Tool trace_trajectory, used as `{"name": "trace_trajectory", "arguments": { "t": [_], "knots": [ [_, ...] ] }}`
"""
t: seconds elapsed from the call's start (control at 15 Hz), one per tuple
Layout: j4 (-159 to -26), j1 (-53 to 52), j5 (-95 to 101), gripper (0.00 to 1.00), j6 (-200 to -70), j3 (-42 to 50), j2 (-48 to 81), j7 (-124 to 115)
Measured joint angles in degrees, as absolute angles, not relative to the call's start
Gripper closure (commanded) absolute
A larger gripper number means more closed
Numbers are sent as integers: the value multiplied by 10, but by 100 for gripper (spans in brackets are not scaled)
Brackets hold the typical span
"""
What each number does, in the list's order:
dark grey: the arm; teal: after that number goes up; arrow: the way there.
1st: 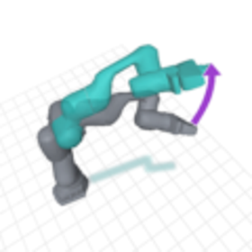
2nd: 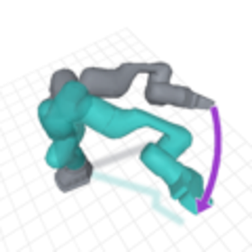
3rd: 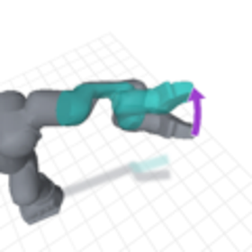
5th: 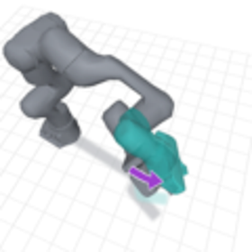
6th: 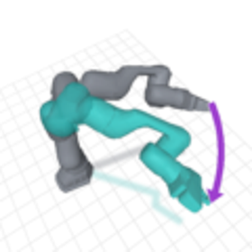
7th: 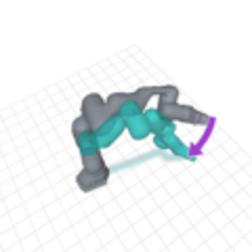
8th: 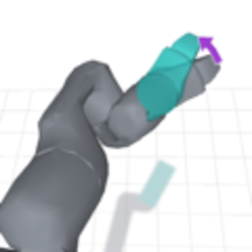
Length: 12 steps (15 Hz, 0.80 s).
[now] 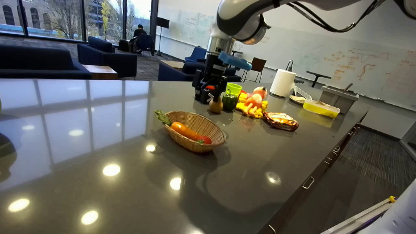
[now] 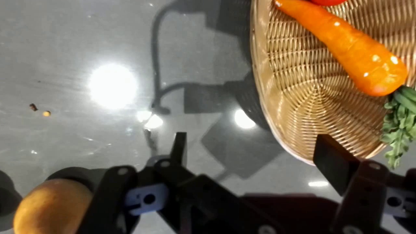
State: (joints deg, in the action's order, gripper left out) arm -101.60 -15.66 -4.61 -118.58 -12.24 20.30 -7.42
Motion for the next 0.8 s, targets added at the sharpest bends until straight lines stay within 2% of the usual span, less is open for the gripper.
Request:
{"name": "trace_trajectory", "arguments": {
  "t": [0.8],
  "knots": [
    [-1086,-159,-47,0,-1269,-160,174,77]
  ]
}}
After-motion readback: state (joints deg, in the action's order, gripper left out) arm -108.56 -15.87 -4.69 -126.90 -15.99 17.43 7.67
